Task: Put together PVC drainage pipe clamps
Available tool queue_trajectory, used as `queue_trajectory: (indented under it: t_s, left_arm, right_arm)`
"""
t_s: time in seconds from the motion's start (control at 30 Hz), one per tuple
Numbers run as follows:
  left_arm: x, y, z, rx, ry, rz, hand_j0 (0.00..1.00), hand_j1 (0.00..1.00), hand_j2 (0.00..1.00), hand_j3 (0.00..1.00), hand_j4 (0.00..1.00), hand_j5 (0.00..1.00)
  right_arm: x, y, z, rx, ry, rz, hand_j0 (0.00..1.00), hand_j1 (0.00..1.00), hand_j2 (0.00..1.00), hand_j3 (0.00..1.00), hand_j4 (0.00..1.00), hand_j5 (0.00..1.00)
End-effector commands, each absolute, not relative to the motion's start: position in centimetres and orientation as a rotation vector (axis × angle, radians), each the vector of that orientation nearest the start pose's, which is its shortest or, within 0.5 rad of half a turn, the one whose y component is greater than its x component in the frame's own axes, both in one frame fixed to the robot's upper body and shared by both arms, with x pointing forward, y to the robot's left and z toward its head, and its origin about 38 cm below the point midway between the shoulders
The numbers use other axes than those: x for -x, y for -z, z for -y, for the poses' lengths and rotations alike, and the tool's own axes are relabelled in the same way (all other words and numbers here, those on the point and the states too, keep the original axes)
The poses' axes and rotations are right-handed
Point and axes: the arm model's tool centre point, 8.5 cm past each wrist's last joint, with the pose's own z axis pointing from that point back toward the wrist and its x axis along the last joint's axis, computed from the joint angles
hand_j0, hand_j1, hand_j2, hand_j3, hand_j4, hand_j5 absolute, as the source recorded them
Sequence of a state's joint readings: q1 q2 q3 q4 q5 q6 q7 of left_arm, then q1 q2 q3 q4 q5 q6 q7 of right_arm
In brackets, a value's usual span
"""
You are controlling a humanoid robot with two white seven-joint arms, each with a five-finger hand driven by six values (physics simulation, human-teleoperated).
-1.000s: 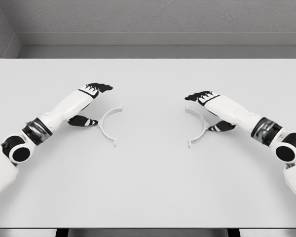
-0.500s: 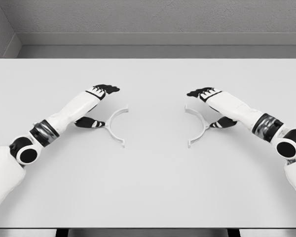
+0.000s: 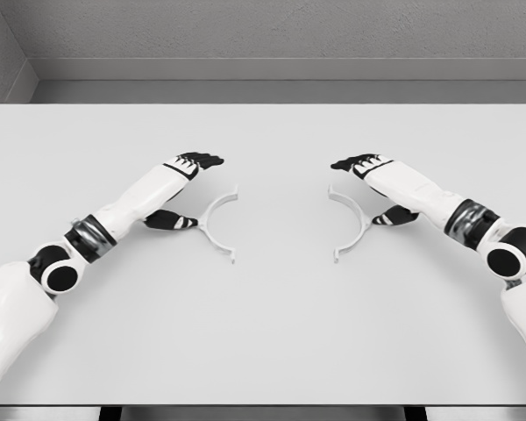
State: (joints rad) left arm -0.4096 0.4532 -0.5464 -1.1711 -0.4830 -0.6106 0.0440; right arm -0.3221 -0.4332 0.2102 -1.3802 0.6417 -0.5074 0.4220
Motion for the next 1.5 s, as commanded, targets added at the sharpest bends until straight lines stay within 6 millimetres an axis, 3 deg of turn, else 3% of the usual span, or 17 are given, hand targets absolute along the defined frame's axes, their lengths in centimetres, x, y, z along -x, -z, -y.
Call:
queue_trajectory:
  t_s: [0.0, 0.27, 0.53, 1.1, 1.47]
  left_arm:
    - [-42.8, -9.1, -23.3, -0.292, 1.387, 1.846, 1.0, 1.0, 1.0, 1.0, 1.0, 1.0]
    - [-42.8, -9.0, -22.4, -0.276, 1.38, 1.86, 1.0, 1.0, 1.0, 1.0, 1.0, 1.0]
    - [-42.8, -8.9, -21.8, -0.266, 1.374, 1.867, 1.0, 1.0, 1.0, 1.0, 1.0, 1.0]
    - [-42.5, -8.6, -20.0, -0.233, 1.373, 1.886, 1.0, 1.0, 1.0, 1.0, 1.0, 1.0]
    - [-42.5, -8.5, -19.9, -0.23, 1.372, 1.887, 1.0, 1.0, 1.0, 1.0, 1.0, 1.0]
  right_arm:
    - [-42.7, -12.8, 27.3, 0.436, -1.614, 1.55, 1.0, 1.0, 1.0, 1.0, 1.0, 1.0]
    - [-42.5, -12.3, 26.3, 0.412, -1.638, 1.54, 1.0, 1.0, 1.0, 1.0, 1.0, 1.0]
    - [-42.4, -13.4, 24.9, 0.416, -1.633, 1.587, 1.0, 1.0, 1.0, 1.0, 1.0, 1.0]
    - [-42.7, -13.2, 22.7, 0.391, -1.643, 1.596, 1.0, 1.0, 1.0, 1.0, 1.0, 1.0]
    - [-42.6, -13.0, 21.6, 0.37, -1.645, 1.606, 1.0, 1.0, 1.0, 1.0, 1.0, 1.0]
